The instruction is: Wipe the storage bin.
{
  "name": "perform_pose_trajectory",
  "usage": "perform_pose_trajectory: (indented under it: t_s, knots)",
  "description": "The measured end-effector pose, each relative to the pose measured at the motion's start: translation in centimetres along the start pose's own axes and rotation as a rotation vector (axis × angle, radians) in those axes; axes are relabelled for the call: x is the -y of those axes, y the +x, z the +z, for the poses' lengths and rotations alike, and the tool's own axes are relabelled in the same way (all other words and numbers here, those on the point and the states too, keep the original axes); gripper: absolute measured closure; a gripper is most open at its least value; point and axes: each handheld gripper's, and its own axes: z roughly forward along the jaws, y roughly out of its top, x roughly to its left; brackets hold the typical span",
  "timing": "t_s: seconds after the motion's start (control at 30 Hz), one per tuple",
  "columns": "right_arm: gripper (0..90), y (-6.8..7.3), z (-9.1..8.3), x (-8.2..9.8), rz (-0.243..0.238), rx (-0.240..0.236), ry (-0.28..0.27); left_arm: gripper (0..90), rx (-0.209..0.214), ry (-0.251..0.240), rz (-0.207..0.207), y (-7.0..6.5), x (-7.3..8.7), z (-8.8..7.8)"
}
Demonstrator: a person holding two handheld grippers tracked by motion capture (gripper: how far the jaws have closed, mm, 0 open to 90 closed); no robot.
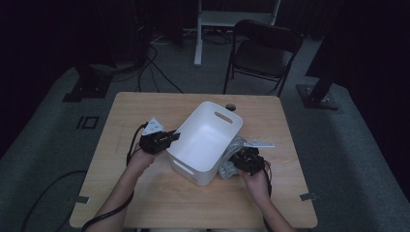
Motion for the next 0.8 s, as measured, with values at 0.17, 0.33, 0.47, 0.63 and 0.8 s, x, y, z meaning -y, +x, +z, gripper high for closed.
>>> perform_pose_trajectory:
  t_s: [0.17, 0.33, 0.47, 0.63, 0.8]
  knots:
    - [72.4, -0.7, 1.0, 0.6, 0.014, 0.012, 0.034, 79.8, 0.000, 0.000, -0.005, 0.0, 0.0, 0.0]
    - [72.4, -1.3, 2.3, 1.3, 0.023, 0.022, 0.084, 79.8, 0.001, -0.002, -0.009, 0.1, 0.0, 0.0]
    - [72.5, -1.6, 2.9, 1.6, 0.036, 0.020, 0.102, 79.1, 0.001, -0.002, -0.017, 0.2, 0.0, 0.0]
    - [73.1, -0.9, 1.4, 0.9, 0.007, 0.017, 0.062, 79.3, -0.005, 0.003, -0.011, 0.1, 0.0, 0.0]
    - [72.9, 0.0, -2.2, -1.3, -0.010, -0.008, -0.082, 79.8, 0.014, 0.009, -0.002, 0.1, 0.0, -0.1]
